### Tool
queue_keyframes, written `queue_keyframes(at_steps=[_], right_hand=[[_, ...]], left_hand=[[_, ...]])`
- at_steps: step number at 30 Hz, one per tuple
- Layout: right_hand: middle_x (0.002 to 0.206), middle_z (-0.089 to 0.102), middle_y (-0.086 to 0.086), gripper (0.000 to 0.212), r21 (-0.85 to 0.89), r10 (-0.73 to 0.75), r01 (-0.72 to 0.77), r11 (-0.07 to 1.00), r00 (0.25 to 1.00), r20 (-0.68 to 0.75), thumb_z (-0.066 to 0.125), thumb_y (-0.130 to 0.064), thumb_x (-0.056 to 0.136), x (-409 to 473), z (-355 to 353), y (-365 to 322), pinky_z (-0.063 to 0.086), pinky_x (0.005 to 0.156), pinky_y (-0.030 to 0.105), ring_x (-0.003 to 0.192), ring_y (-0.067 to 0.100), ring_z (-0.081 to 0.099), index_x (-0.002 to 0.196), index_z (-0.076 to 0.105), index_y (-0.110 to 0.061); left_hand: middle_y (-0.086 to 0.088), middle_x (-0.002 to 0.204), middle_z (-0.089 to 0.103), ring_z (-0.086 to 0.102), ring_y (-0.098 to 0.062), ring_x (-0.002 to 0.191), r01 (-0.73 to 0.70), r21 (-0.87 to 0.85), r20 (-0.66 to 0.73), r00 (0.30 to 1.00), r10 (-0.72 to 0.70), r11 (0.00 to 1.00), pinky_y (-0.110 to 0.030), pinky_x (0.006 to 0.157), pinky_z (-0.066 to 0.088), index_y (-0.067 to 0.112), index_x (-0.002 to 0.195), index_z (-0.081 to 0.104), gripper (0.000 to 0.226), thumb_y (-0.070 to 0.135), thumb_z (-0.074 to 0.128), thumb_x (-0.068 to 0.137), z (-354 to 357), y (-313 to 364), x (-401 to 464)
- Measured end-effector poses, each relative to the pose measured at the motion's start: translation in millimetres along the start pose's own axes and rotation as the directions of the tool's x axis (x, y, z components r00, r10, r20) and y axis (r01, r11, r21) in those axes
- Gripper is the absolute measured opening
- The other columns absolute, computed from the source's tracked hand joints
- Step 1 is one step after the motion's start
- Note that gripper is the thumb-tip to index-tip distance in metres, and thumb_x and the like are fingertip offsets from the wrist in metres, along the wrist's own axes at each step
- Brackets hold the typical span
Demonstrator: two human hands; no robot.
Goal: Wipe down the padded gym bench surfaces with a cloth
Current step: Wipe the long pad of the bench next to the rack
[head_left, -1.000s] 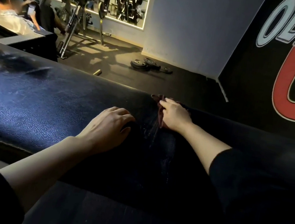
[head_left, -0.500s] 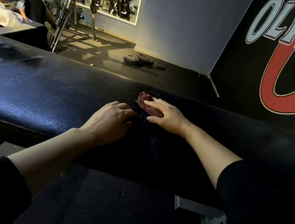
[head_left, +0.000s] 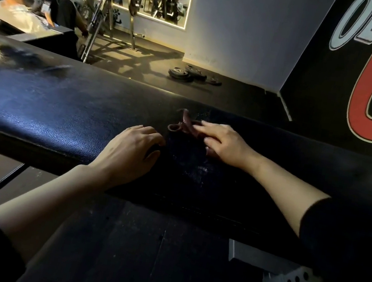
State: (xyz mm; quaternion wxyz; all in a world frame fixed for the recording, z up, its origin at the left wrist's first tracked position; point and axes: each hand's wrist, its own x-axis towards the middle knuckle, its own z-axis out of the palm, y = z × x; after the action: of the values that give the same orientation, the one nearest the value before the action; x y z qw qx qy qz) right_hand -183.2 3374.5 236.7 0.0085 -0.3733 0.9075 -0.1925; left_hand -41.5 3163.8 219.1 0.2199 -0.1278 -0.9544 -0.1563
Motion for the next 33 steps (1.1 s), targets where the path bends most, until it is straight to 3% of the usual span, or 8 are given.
queue_keyframes(at_steps=[5, 8, 10, 15, 19, 23, 26, 33], right_hand=[[0.141, 0.047, -0.002, 0.04, 0.096, -0.307, 0.301, 0.949, 0.95, 0.049, 0.059, -0.021, 0.091, -62, 12, -37, 0.029, 0.106, 0.031, 0.123, 0.016, 0.04, 0.129, 0.057, -0.031], [0.134, 0.053, -0.001, 0.042, 0.061, -0.418, 0.415, 0.908, 0.907, 0.059, 0.061, -0.012, 0.088, -62, 6, -28, 0.033, 0.104, 0.029, 0.118, 0.016, 0.045, 0.126, 0.06, -0.029], [0.129, 0.058, 0.002, 0.042, 0.0, -0.376, 0.377, 0.926, 0.926, 0.039, 0.061, -0.004, 0.086, -34, 0, -9, 0.034, 0.103, 0.031, 0.116, 0.019, 0.049, 0.123, 0.064, -0.024], [0.133, 0.058, 0.005, 0.041, -0.054, 0.055, -0.071, 0.996, 0.965, -0.255, 0.06, -0.01, 0.089, 14, -6, 32, 0.033, 0.104, 0.03, 0.12, 0.028, 0.05, 0.128, 0.06, -0.02], [0.135, 0.057, -0.002, 0.042, 0.142, -0.036, 0.061, 0.988, 0.984, -0.173, 0.063, -0.029, 0.09, -5, -12, 2, 0.038, 0.103, 0.026, 0.12, 0.009, 0.051, 0.131, 0.057, -0.024], [0.151, 0.035, -0.01, 0.039, -0.084, -0.208, 0.209, 0.974, 0.978, 0.017, 0.054, -0.034, 0.095, -4, -1, -7, 0.027, 0.109, 0.039, 0.136, 0.013, 0.03, 0.133, 0.051, -0.037], [0.153, 0.031, -0.011, 0.041, -0.103, -0.169, 0.176, 0.979, 0.983, 0.071, 0.047, -0.024, 0.098, 8, 3, 0, 0.021, 0.116, 0.038, 0.141, 0.013, 0.021, 0.136, 0.046, -0.041], [0.146, 0.046, 0.001, 0.043, -0.084, -0.073, 0.07, 0.994, 0.997, -0.032, 0.044, -0.008, 0.097, 64, 2, 38, 0.019, 0.116, 0.028, 0.141, 0.021, 0.03, 0.133, 0.054, -0.031]], left_hand=[[-0.011, 0.1, 0.067, 0.062, -0.03, 0.09, 0.004, 0.007, -0.022, 1.0, -0.004, 1.0, -0.036, 0.077, 0.05, 0.004, 0.102, 0.069, 0.019, 0.008, 0.066, 0.084, -1, 0, -5], [-0.012, 0.1, 0.066, 0.062, -0.03, 0.09, 0.008, 0.02, 0.006, 1.0, -0.009, 1.0, -0.037, 0.076, 0.05, 0.004, 0.099, 0.069, 0.017, 0.011, 0.063, 0.085, 0, 2, 1], [-0.011, 0.1, 0.065, 0.061, -0.031, 0.092, 0.012, 0.031, 0.019, 1.0, -0.012, 0.999, -0.036, 0.077, 0.048, 0.006, 0.099, 0.069, 0.016, 0.011, 0.065, 0.084, 1, 2, 7], [-0.007, 0.104, 0.066, 0.06, -0.029, 0.095, 0.013, 0.05, 0.008, 1.0, -0.014, 0.999, -0.035, 0.081, 0.048, 0.01, 0.1, 0.07, 0.021, 0.02, 0.056, 0.088, 0, 5, 19], [-0.007, 0.105, 0.067, 0.062, -0.028, 0.096, 0.002, 0.058, 0.065, 0.998, -0.006, 0.998, -0.034, 0.083, 0.048, 0.01, 0.099, 0.071, 0.035, 0.028, 0.046, 0.082, 2, 5, 32], [-0.009, 0.12, 0.065, 0.058, -0.026, 0.113, -0.046, 0.023, 0.108, 0.993, 0.043, 0.999, -0.024, 0.098, 0.034, 0.012, 0.109, 0.071, 0.03, 0.019, 0.055, 0.085, 12, 2, 45], [-0.008, 0.124, 0.063, 0.055, -0.024, 0.12, -0.016, 0.002, 0.082, 0.997, 0.015, 1.0, -0.021, 0.101, 0.029, 0.012, 0.11, 0.071, 0.027, 0.014, 0.06, 0.085, 18, -5, 55], [-0.003, 0.118, 0.066, 0.062, -0.022, 0.108, -0.016, 0.053, 0.144, 0.99, 0.008, 0.998, -0.036, 0.099, 0.042, 0.016, 0.112, 0.07, 0.035, 0.028, 0.048, 0.087, 34, -28, 81]])
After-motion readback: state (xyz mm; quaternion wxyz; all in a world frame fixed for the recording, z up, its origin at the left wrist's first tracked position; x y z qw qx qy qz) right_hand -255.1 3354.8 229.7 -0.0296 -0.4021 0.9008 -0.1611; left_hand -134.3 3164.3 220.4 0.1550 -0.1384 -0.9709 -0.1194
